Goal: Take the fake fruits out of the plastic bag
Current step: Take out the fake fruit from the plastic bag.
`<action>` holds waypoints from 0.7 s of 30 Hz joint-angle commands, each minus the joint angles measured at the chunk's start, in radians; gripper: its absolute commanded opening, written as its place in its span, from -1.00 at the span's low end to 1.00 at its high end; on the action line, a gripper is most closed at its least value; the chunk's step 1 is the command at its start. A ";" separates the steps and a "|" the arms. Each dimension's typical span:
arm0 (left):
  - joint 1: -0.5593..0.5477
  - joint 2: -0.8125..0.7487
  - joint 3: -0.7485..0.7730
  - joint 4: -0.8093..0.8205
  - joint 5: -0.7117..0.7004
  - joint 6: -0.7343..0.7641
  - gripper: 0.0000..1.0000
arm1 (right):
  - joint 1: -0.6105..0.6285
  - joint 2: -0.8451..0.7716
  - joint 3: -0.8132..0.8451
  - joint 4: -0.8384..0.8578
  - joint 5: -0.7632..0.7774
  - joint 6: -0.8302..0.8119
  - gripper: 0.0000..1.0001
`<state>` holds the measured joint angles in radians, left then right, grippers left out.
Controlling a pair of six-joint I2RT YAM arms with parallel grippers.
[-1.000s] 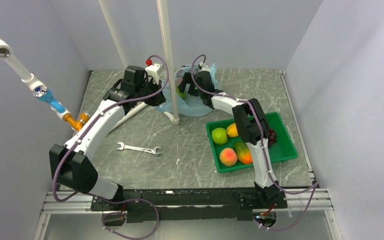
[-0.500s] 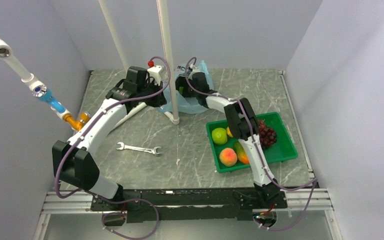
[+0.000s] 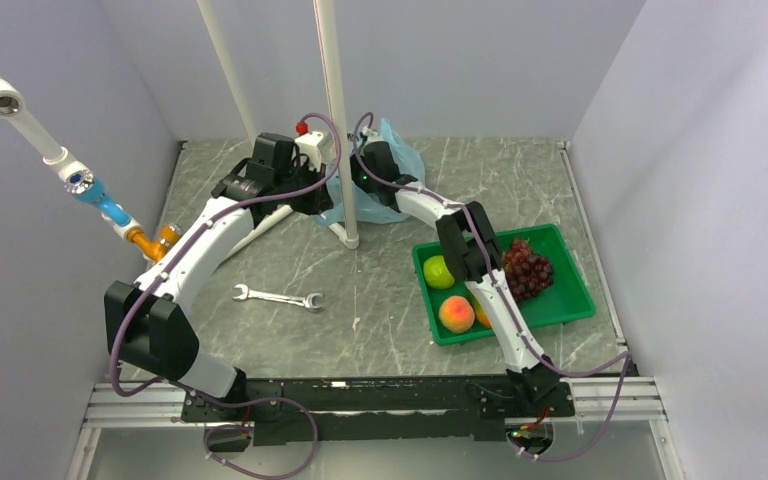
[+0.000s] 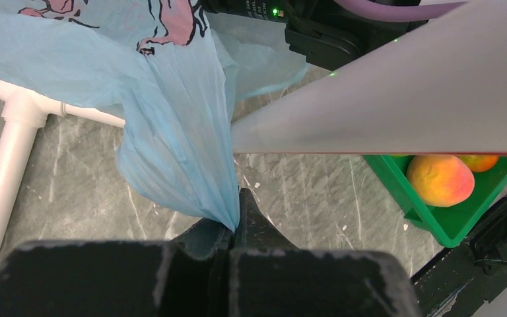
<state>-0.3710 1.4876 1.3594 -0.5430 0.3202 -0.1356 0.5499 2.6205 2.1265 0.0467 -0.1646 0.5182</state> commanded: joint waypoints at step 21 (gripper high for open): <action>-0.009 0.047 0.038 -0.017 -0.066 0.015 -1.00 | -0.065 -0.650 -0.673 0.090 -0.080 -0.104 -1.00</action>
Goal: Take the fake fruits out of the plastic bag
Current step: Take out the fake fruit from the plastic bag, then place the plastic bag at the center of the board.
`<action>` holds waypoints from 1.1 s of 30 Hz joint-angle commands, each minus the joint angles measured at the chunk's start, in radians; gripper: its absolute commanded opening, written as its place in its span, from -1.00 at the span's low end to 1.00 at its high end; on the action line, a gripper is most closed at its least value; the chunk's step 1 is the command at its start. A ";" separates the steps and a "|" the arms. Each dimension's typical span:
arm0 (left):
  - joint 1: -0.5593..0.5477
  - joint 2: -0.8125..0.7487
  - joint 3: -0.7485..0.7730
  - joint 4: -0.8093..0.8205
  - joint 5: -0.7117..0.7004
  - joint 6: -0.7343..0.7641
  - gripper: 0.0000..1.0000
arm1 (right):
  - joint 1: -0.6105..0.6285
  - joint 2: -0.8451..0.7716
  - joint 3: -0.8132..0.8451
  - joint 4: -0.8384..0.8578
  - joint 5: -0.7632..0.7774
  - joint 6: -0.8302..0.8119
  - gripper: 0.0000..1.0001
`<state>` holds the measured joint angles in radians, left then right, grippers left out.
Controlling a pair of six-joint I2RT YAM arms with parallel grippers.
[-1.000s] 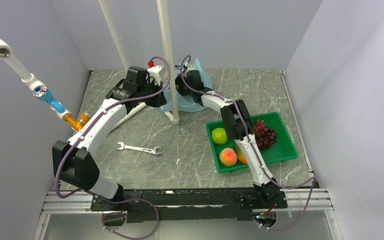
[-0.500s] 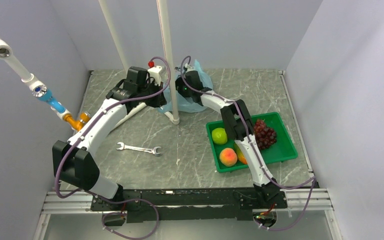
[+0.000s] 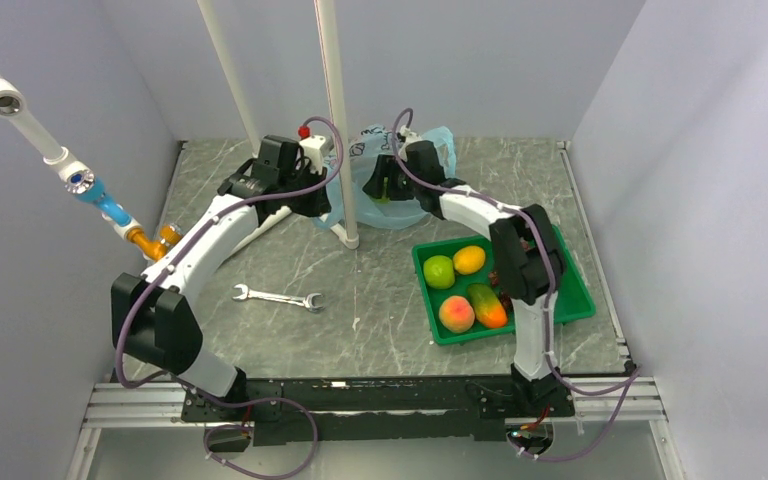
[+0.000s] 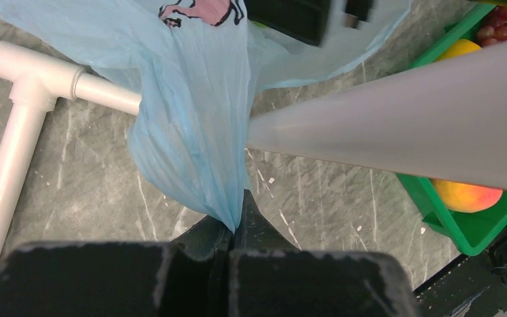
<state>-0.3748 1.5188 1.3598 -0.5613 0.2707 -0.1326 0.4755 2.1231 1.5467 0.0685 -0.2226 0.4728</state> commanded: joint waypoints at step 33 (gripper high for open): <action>0.109 0.294 0.476 -0.168 -0.429 0.080 -1.00 | -0.130 -1.390 -0.844 -0.327 0.340 -0.117 -1.00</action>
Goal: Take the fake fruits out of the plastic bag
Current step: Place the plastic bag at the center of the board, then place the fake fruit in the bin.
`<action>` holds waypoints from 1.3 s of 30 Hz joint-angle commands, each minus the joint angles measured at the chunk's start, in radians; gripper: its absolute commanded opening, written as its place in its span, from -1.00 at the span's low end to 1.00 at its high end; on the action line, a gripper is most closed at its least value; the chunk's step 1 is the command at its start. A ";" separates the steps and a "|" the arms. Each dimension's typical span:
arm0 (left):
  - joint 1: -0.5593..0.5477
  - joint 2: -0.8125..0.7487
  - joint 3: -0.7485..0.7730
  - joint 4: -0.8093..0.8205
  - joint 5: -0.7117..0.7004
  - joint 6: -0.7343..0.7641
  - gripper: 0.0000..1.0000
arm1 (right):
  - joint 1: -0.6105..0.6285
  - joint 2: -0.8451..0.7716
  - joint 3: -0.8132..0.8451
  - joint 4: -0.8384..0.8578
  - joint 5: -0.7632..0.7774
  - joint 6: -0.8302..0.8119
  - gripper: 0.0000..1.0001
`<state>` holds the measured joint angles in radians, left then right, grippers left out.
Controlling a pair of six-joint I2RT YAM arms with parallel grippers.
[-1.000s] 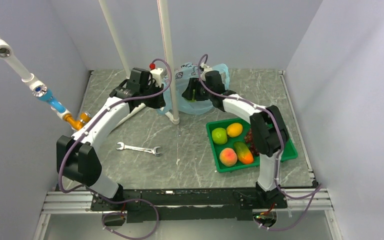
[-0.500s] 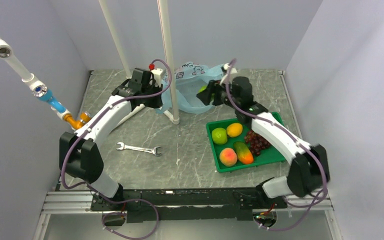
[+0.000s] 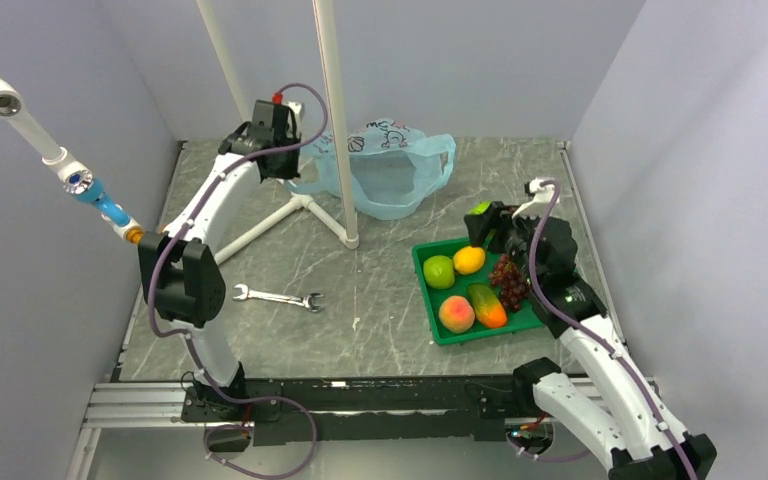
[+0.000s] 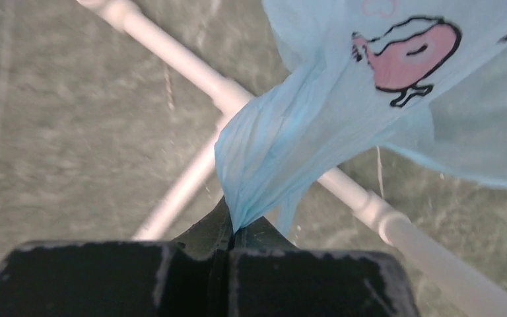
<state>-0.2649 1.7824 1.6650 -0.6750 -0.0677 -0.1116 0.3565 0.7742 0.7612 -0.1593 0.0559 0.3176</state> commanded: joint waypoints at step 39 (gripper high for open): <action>0.001 -0.960 -0.550 0.098 0.487 -0.181 0.99 | -0.291 0.241 0.010 -0.205 0.004 0.138 0.98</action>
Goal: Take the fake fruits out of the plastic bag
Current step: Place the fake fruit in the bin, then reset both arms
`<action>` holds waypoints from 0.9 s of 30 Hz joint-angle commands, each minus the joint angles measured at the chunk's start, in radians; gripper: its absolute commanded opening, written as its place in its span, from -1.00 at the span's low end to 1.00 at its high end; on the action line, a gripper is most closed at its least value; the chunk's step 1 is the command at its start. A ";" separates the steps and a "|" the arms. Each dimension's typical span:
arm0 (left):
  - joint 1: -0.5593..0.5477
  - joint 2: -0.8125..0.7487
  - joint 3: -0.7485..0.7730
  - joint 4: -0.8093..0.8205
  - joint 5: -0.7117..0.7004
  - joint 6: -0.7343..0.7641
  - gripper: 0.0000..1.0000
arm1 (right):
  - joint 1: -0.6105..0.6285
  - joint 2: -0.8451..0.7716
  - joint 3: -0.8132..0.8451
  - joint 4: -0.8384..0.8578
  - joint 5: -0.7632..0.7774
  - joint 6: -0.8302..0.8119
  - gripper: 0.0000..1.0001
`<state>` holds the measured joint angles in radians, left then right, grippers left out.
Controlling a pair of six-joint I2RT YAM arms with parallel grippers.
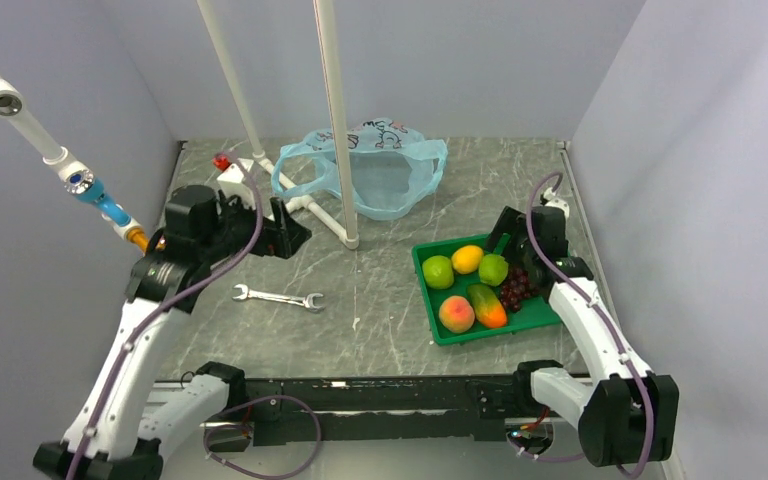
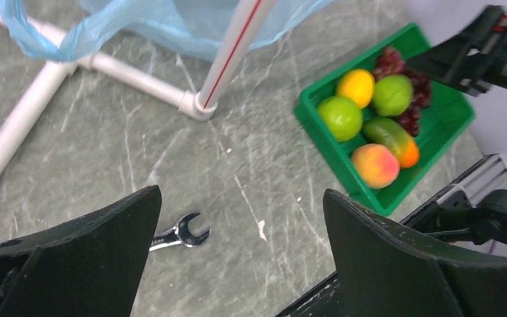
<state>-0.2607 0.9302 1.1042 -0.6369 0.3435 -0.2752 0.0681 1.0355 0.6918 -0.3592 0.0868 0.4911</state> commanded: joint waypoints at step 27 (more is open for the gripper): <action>-0.035 -0.431 0.303 0.164 -0.206 0.076 0.99 | -0.002 -0.531 0.592 -0.203 -0.020 -0.205 0.99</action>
<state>-0.2901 0.5186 1.3972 -0.4976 0.1917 -0.2214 0.0669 0.4927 1.2453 -0.5083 0.0097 0.3222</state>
